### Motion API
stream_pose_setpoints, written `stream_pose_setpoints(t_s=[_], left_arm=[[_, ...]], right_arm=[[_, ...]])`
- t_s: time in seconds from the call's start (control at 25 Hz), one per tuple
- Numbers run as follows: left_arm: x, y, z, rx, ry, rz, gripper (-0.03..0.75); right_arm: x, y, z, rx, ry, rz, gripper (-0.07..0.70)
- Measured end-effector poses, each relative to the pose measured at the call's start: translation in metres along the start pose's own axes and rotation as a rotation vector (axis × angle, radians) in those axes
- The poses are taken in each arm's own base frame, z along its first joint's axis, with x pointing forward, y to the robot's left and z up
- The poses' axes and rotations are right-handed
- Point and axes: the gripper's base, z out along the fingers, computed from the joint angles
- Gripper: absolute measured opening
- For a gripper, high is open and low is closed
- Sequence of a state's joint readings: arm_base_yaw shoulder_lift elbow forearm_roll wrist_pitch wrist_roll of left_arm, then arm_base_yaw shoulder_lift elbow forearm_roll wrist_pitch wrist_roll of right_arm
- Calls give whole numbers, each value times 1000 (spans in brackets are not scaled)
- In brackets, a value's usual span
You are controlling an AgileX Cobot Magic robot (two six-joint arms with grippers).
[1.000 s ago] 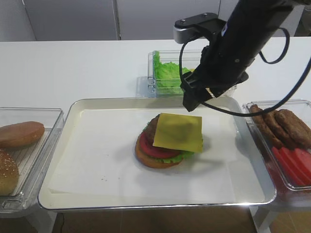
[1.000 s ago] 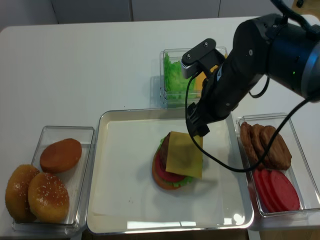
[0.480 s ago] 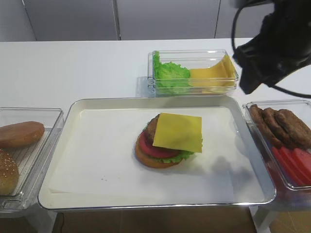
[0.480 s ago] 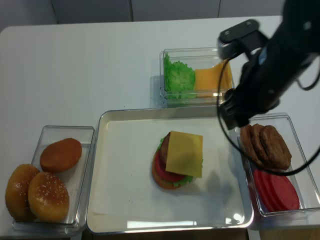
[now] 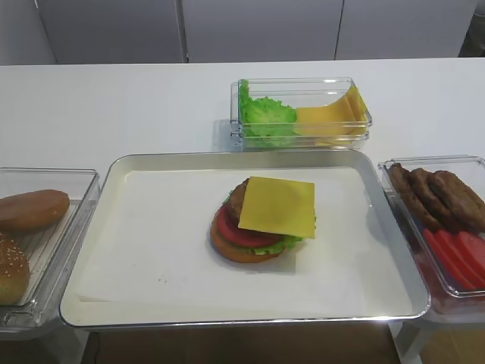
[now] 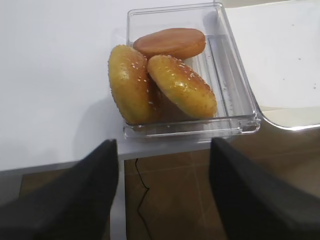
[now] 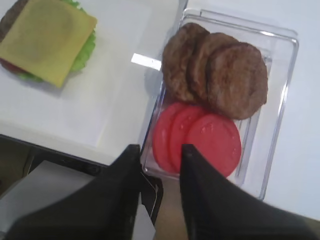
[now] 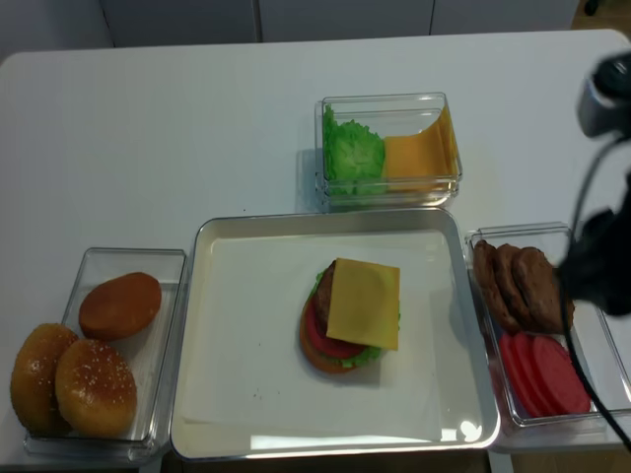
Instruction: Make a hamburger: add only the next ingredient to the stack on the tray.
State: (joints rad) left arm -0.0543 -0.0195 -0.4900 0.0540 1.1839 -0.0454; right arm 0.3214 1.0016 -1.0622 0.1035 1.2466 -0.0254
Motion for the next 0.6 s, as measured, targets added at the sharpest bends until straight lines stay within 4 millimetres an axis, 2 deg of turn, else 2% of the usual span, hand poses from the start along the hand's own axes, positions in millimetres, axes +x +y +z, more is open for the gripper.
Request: stream_pose_setpoints(t_s=[0.4, 0.6], left_arm=[[0, 0, 0, 0, 0, 0, 428], [0, 0, 0, 0, 0, 0, 428]], right_arm=[[115, 2, -33, -2, -231, -23, 221], [159, 3, -43, -8, -390, -16, 221]])
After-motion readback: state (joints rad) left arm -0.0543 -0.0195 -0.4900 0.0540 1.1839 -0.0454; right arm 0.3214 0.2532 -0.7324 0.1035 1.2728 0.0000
